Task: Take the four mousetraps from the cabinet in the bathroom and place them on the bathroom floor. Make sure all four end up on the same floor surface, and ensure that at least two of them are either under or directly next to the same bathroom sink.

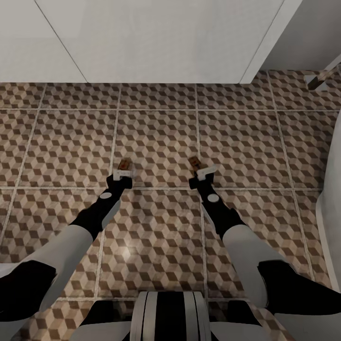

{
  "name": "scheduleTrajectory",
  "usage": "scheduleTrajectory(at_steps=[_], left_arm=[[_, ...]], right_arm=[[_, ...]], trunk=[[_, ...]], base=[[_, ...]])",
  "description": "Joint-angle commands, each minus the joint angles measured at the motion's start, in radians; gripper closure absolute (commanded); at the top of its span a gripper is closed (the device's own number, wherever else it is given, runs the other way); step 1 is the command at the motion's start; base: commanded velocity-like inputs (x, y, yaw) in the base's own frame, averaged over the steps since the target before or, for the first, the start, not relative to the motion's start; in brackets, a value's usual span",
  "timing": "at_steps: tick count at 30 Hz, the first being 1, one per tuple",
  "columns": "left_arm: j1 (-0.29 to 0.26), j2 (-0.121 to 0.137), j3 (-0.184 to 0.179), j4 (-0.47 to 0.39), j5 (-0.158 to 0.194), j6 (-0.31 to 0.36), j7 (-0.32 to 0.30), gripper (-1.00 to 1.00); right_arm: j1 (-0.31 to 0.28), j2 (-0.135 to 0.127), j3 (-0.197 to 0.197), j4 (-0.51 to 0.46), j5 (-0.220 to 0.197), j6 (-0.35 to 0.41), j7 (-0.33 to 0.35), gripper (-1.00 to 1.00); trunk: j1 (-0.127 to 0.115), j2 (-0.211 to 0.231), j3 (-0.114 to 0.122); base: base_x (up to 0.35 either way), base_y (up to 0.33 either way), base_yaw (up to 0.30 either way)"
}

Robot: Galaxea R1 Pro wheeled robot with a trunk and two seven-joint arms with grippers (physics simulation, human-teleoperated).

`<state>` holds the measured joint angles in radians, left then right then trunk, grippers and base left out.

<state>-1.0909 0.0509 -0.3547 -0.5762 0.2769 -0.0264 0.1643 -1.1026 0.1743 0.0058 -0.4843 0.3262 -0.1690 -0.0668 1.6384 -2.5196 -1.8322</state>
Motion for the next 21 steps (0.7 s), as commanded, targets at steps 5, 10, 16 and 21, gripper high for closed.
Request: scheduleTrajectory(at_steps=[5, 10, 16, 21], left_arm=[[-0.005, 0.002, -0.003, 0.077, 0.005, 0.001, 0.013, 1.00], [-0.008, 0.002, 0.000, 0.068, 0.005, 0.000, 0.014, 1.00], [-0.009, 0.012, 0.004, -0.076, 0.005, -0.001, 0.014, 1.00], [-0.009, 0.025, 0.015, -0.182, 0.005, 0.003, 0.014, 1.00]], right_arm=[[-0.016, 0.000, 0.003, 0.001, 0.033, 0.083, -0.004, 1.00], [-0.058, 0.000, 0.005, 0.001, 0.039, 0.131, -0.004, 1.00], [-0.070, 0.000, 0.012, -0.010, 0.041, 0.104, -0.002, 1.00], [-0.070, 0.000, 0.055, -0.018, 0.042, 0.066, -0.001, 1.00]], trunk=[[0.000, 0.000, 0.000], [0.000, 0.000, 0.000], [0.000, 0.000, 0.000], [0.000, 0.000, 0.000]], base=[[0.000, 0.000, 0.000], [0.000, 0.000, 0.000], [0.000, 0.000, 0.000], [0.000, 0.000, 0.000]])
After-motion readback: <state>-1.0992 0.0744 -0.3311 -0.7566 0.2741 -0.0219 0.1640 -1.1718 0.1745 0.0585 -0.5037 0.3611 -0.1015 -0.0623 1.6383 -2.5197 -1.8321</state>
